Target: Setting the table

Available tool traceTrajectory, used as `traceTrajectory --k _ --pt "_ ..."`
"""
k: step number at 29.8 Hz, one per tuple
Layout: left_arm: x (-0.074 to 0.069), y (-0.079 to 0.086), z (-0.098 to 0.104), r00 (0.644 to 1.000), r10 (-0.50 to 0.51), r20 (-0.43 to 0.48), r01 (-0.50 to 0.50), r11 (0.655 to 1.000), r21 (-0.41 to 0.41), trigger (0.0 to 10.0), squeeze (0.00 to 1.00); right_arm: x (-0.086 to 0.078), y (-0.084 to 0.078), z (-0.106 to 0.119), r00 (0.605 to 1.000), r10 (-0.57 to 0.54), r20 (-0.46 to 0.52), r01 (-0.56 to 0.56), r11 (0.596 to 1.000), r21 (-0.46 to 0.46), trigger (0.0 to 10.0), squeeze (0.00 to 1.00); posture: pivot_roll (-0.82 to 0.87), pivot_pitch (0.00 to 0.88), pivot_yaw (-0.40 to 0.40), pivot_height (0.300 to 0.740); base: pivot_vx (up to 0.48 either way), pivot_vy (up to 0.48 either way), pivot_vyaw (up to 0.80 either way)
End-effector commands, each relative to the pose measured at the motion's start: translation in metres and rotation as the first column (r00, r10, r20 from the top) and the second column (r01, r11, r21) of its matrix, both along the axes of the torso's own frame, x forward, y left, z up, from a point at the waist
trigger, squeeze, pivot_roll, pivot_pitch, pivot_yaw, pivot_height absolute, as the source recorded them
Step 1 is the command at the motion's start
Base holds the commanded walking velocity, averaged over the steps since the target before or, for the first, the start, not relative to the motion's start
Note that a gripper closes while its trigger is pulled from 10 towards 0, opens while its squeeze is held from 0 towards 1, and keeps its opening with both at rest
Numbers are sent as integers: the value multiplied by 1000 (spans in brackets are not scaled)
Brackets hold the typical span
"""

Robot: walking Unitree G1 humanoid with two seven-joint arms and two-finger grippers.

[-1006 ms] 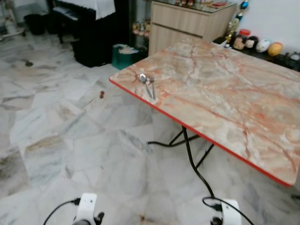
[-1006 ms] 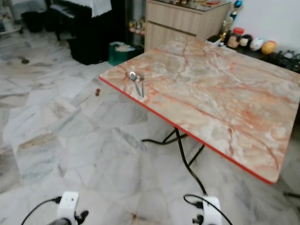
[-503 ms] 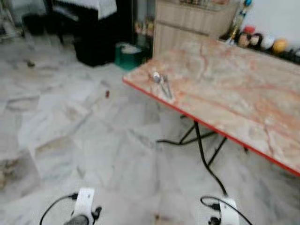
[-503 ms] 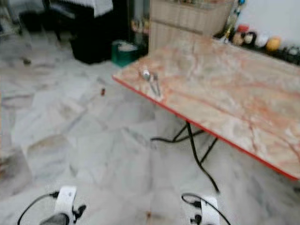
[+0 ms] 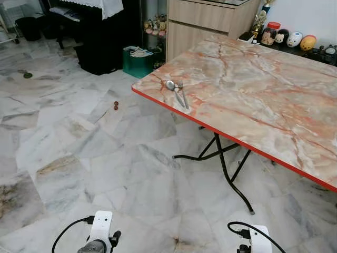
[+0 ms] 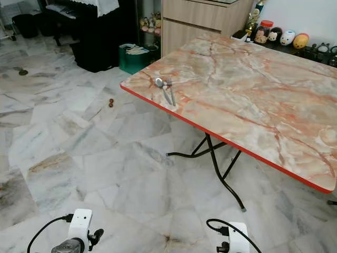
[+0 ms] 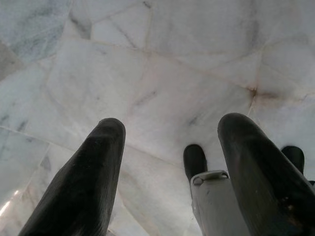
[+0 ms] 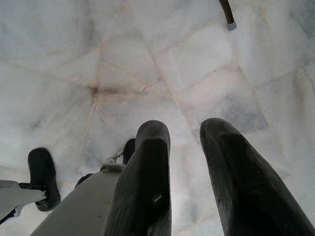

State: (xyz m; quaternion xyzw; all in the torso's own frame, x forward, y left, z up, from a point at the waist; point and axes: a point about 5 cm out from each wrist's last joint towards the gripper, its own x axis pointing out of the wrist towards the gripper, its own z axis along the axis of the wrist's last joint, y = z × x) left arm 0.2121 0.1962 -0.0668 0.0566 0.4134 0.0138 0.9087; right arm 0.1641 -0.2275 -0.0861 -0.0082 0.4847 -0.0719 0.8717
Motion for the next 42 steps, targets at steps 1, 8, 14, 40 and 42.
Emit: traceTrajectory --k 1,8,14,40,42 --pt "-6 0 -4 1000 3 -24 -3 1000 -3 10000 0 2 -3 2 1000 2 13 -2 1000 -12 10000 0 89 0 -30 740 0 0 613" --pt "-9 1 -5 999 7 -34 -7 1000 -3 10000 0 2 -3 2 1000 2 11 -2 1000 -10 10000 0 90 0 -30 740 0 0 800" --pt "-10 2 -6 999 9 -40 -9 1000 1 10000 0 2 -2 1 1000 4 9 -4 1000 -6 10000 0 88 0 -28 740 0 0 800" --pt "-2 -1 -2 1000 7 -15 -7 1000 -2 10000 0 1 -2 1 1000 -23 12 23 1000 -1 10000 0 85 0 -26 740 0 0 585" --pt "-2 -1 -2 1000 9 -13 -9 1000 -5 10000 0 1 -2 1 1000 -24 13 24 1000 -2 10000 0 85 0 -26 740 0 0 0"
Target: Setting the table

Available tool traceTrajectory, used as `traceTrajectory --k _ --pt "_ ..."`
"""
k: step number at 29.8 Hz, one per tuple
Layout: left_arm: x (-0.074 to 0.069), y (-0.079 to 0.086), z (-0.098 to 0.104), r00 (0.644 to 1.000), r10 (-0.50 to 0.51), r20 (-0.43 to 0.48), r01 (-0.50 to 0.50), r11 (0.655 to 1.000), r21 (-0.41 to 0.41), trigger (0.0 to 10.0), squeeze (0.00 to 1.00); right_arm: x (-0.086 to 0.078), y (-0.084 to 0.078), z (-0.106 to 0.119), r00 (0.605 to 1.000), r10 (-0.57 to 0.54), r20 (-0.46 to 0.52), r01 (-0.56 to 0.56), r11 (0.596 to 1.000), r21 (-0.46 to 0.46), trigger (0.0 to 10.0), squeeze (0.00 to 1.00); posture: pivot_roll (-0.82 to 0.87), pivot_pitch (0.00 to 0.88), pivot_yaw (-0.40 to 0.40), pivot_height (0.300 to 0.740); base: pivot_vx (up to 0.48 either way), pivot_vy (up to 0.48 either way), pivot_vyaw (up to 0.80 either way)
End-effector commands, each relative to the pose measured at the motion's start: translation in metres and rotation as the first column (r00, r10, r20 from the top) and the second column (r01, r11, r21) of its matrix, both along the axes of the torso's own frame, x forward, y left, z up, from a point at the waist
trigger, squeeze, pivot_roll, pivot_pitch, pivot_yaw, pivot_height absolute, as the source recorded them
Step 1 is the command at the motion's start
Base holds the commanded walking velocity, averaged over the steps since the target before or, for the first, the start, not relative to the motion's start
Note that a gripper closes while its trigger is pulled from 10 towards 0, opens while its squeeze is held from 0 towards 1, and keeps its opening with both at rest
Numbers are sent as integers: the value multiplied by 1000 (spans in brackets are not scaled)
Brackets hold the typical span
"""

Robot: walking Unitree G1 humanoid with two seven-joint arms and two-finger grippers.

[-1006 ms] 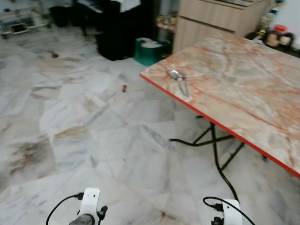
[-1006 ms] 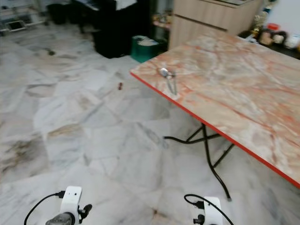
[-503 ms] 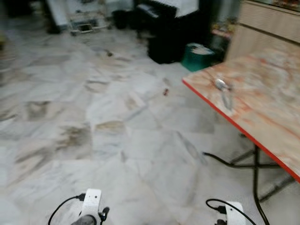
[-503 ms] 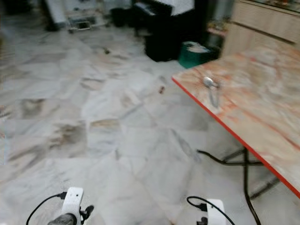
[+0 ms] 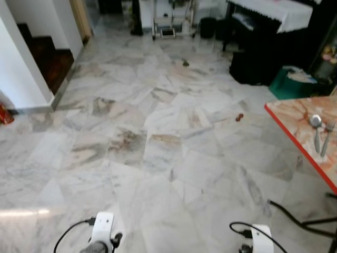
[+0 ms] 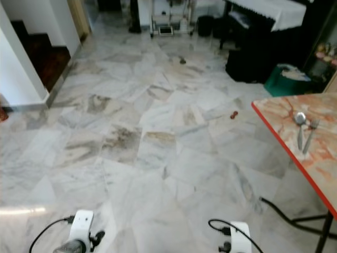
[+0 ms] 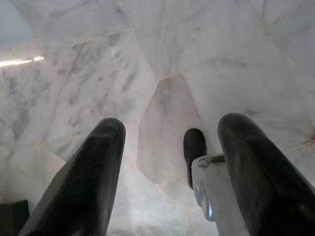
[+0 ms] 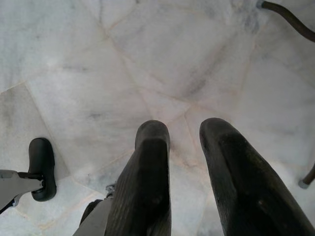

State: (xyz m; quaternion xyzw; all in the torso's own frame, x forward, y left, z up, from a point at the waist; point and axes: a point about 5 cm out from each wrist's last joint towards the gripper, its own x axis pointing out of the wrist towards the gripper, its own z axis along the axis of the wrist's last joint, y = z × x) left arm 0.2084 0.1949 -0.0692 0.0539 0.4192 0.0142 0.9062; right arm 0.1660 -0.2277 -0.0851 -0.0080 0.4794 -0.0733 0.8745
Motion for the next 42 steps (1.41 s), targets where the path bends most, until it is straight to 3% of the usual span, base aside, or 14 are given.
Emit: traceTrajectory --k 1,7,42 --pt "2 0 1 1000 5 0 -5 1000 -1 10000 0 -1 -2 0 1000 -22 1 22 1000 0 10000 0 86 0 -27 740 0 0 0" --pt "-1 1 -1 1000 8 -21 -8 1000 -9 10000 0 0 -3 0 1000 -26 7 26 1000 0 10000 0 85 0 -27 740 0 0 0" --pt "-11 4 -6 998 26 -64 -28 999 -24 10000 0 0 -3 1 999 -33 11 33 999 1 10000 0 86 0 -28 740 298 0 0"
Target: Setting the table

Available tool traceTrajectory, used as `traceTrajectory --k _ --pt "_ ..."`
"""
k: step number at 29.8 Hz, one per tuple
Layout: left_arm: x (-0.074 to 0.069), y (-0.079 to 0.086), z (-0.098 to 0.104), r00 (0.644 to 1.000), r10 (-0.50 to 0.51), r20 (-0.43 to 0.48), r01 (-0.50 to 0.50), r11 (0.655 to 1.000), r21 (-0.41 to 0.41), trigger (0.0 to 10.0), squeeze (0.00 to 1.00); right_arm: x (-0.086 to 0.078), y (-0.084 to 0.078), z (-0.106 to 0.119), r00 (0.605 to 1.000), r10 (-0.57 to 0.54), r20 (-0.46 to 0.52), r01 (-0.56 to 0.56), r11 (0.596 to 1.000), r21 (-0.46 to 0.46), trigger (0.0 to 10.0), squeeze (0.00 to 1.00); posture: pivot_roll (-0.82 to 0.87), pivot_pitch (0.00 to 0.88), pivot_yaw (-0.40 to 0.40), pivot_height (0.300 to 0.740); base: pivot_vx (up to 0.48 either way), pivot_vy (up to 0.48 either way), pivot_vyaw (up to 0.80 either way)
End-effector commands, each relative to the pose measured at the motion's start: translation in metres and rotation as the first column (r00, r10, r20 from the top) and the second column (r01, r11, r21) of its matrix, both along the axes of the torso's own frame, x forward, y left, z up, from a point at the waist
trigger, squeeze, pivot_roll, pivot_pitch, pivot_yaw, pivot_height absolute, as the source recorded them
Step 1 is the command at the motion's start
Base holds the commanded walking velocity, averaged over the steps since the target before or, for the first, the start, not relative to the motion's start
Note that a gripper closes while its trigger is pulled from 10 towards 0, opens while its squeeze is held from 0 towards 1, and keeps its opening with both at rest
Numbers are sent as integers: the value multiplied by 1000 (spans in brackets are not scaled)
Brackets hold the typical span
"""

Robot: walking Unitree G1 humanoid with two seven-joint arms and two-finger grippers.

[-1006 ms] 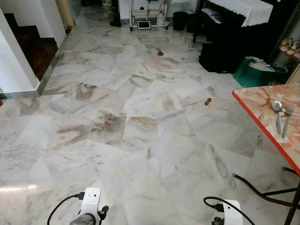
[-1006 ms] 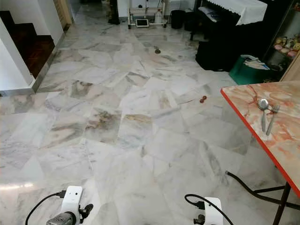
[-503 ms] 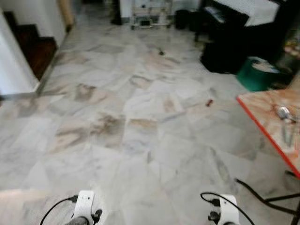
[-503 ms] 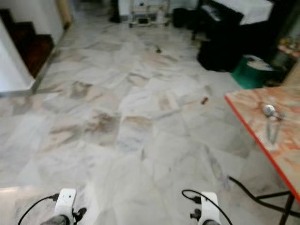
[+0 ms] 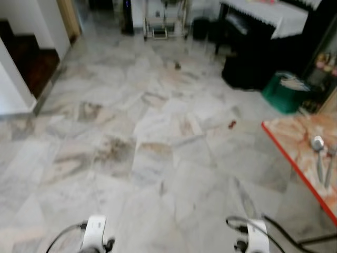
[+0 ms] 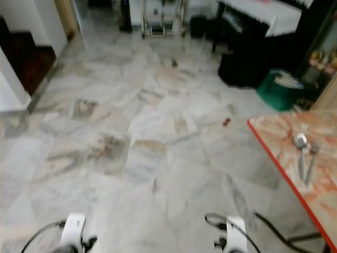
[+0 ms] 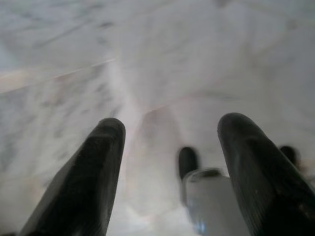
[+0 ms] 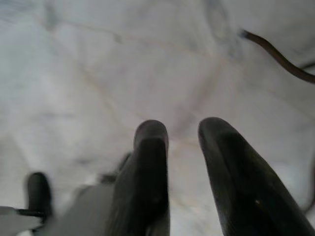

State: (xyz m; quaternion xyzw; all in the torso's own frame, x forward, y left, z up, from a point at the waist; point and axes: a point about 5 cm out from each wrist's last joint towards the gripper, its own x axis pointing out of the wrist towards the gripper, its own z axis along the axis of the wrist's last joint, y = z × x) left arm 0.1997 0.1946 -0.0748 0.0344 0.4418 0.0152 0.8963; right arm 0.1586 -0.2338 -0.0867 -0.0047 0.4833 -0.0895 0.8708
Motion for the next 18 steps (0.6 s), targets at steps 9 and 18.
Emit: traceTrajectory --k 9,18 --pt "0 5 1 1000 3 6 -3 1000 19 10000 0 6 4 2 1000 0 22 0 1000 9 10000 0 82 0 -26 740 131 0 0" --pt "0 3 1 1000 -13 8 13 1000 23 10000 0 8 3 4 997 -12 70 13 1000 -11 10000 0 67 0 -23 740 0 0 0"
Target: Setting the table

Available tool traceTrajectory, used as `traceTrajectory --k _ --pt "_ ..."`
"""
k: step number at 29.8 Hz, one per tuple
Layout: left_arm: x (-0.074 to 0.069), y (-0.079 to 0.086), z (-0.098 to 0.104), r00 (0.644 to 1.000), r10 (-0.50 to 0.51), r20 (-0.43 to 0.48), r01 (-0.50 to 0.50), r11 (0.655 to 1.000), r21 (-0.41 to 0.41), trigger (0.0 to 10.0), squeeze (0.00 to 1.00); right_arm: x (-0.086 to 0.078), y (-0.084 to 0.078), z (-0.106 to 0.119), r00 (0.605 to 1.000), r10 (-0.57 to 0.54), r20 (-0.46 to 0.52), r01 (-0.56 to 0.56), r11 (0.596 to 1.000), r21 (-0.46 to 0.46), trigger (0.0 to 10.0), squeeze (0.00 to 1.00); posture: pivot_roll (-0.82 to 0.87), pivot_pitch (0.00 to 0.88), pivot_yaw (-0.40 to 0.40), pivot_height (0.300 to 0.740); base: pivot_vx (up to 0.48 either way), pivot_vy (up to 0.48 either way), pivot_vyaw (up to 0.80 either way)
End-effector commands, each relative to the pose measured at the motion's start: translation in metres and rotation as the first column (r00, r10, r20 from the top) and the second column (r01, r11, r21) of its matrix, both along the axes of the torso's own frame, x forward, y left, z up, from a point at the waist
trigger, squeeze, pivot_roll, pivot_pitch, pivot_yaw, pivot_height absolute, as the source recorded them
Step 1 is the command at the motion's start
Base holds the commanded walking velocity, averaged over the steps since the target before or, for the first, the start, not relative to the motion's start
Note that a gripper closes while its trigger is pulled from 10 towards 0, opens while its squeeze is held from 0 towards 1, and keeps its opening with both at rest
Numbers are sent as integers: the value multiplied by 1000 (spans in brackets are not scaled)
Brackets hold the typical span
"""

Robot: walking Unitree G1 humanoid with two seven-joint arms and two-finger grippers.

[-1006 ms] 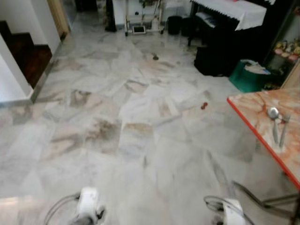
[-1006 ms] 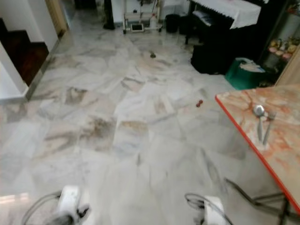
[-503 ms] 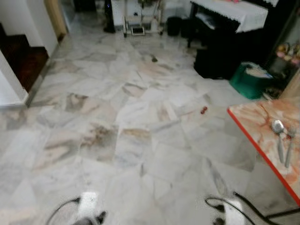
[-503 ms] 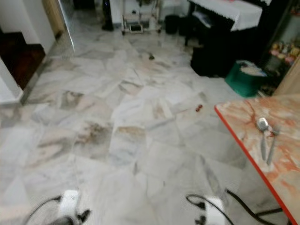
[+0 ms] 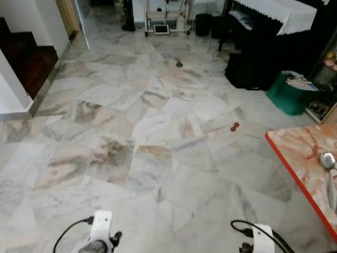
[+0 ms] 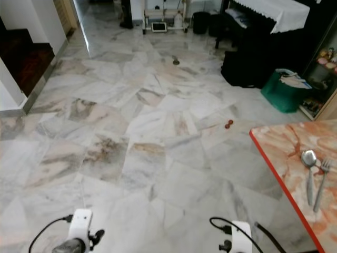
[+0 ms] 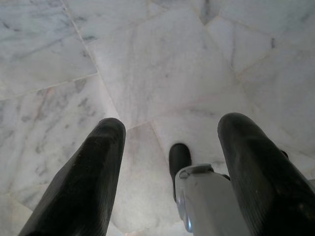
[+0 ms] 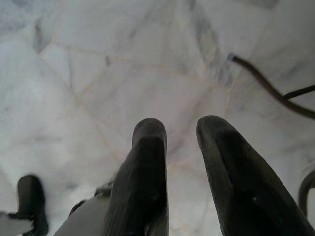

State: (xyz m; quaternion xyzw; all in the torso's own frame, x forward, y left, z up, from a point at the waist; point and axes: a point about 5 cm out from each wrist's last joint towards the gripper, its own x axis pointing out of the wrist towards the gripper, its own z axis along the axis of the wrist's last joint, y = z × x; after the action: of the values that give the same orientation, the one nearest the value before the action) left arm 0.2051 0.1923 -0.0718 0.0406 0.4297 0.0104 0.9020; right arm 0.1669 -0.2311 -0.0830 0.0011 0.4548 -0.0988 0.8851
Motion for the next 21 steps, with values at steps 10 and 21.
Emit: traceTrajectory --k 10,21 --pt "4 3 2 1000 0 6 0 1000 19 10000 0 7 0 5 996 -10 88 10 1000 -2 10000 0 71 0 -22 740 0 0 0" --pt "13 3 8 999 -3 34 2 1000 24 10000 0 14 2 11 985 23 171 -25 1000 7 10000 0 69 0 -15 740 0 0 0"
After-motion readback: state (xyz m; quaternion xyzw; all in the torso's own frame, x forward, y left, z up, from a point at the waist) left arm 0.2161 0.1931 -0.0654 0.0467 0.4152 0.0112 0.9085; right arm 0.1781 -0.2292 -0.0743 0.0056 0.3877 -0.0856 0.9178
